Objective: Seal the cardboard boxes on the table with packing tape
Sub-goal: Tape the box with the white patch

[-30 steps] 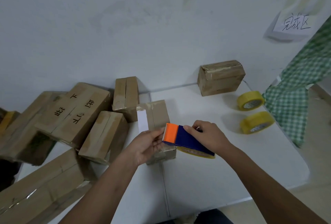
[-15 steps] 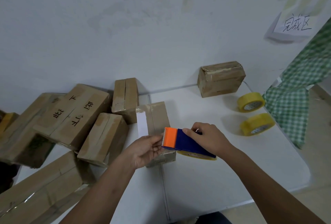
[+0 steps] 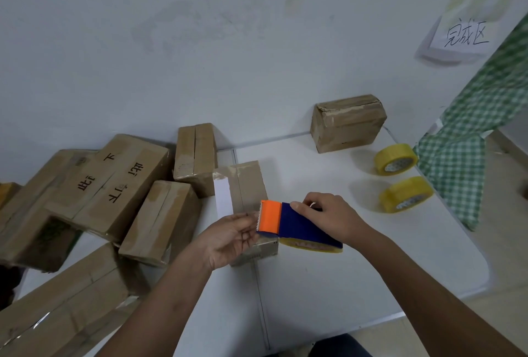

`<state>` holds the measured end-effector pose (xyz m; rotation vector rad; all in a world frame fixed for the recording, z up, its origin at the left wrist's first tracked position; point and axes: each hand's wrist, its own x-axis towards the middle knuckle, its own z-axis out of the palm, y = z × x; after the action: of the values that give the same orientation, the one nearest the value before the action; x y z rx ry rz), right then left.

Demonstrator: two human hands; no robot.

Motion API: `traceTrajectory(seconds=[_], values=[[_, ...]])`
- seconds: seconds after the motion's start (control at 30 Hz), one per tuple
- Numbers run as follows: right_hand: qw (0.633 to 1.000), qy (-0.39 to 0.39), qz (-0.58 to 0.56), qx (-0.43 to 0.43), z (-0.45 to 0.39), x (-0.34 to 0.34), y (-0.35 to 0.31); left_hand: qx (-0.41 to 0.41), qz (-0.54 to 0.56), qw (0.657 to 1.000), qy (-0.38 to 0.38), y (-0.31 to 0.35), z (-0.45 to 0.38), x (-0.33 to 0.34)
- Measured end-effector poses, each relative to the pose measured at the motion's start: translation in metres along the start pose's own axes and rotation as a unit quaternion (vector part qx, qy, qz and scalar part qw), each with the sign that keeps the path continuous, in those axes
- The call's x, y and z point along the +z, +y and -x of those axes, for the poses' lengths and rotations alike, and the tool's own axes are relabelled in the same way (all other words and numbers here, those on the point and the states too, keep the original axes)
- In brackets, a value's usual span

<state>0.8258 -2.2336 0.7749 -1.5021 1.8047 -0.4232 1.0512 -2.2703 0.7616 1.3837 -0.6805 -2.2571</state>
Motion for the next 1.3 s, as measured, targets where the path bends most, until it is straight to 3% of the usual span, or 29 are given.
traceTrajectory(seconds=[0.3,0.6,0.73,0.83,0.9,1.13,1.3], values=[[1.0,0.0,0.021,-0.007,-0.001,0.001,-0.004,0.015,-0.046,0.998,0.029,0.001,-0.004,0.004],[0.996,-0.051,0.069,-0.028,-0.014,-0.006,-0.011,0.041,-0.017,0.997,0.06,0.003,-0.001,-0.018],[0.987,-0.065,0.143,-0.033,-0.014,-0.02,0.009,0.086,0.026,0.988,0.127,0.012,0.01,-0.06],[0.982,-0.08,0.17,-0.028,-0.017,-0.025,0.024,0.083,0.078,0.98,0.165,0.004,0.018,-0.094],[0.976,-0.091,0.193,-0.033,-0.02,-0.021,0.029,0.074,0.055,0.979,0.181,-0.009,0.021,-0.104],[0.972,-0.079,0.219,-0.022,-0.031,-0.01,0.04,0.086,0.043,0.97,0.224,-0.048,0.02,-0.091],[0.964,-0.072,0.255,-0.03,-0.04,-0.011,0.041,0.124,0.018,0.945,0.301,-0.066,0.014,-0.075]])
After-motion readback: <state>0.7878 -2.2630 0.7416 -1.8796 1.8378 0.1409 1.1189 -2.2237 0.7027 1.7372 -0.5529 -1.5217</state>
